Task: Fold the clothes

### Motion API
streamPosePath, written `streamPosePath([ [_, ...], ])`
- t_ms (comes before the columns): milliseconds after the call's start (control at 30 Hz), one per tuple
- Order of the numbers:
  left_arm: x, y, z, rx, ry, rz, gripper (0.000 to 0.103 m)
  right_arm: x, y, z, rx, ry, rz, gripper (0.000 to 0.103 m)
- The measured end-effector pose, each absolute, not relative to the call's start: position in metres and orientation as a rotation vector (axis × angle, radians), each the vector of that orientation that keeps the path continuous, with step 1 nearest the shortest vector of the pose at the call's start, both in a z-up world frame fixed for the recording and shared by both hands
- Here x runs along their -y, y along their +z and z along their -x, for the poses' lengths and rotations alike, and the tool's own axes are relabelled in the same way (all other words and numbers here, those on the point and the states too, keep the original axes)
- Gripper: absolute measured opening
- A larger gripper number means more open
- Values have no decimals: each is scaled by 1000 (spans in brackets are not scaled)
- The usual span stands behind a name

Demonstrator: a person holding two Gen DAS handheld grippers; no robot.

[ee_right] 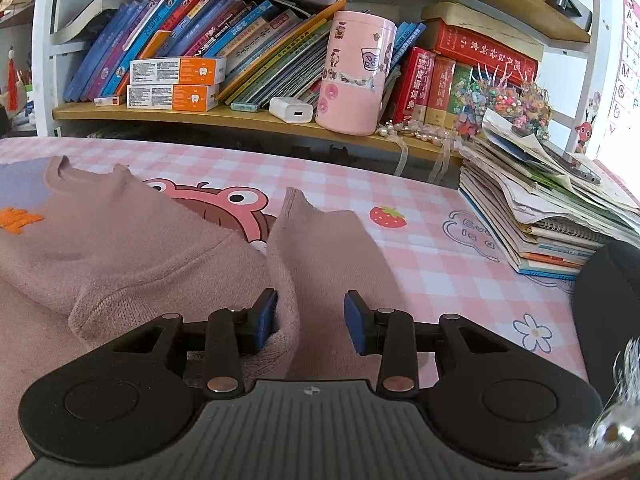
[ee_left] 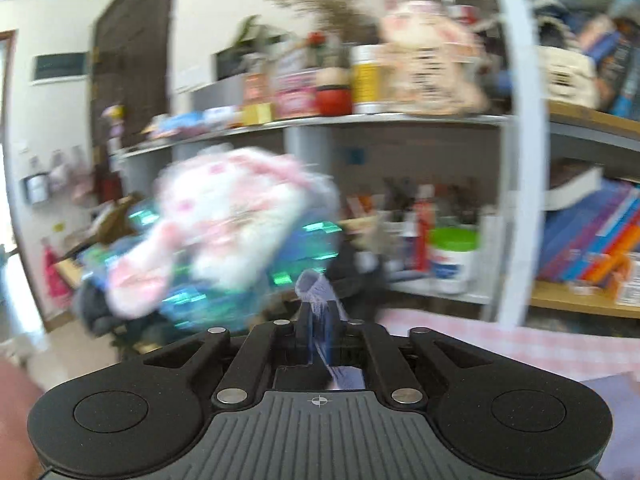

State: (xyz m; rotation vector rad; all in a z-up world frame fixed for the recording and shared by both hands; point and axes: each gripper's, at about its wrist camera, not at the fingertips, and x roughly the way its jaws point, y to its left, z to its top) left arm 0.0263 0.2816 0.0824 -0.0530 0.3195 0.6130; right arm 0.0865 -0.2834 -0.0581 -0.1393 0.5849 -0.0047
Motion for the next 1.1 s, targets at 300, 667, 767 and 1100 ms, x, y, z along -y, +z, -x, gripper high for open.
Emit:
streamPosePath([
  [300, -240, 26, -16, -542, 148, 333, 31, 283, -58, -86, -581, -20, 147, 34],
  [667, -188, -26, -89, -642, -70, 474, 6, 307, -56, -85, -553, -105, 28, 33],
  [767, -186, -28, -95, -623, -72, 477, 6, 311, -56, -87, -554, -124, 21, 31],
  [1100, -197, -38, -91, -586, -159, 574, 7, 288, -43, -140, -668, -59, 156, 6],
])
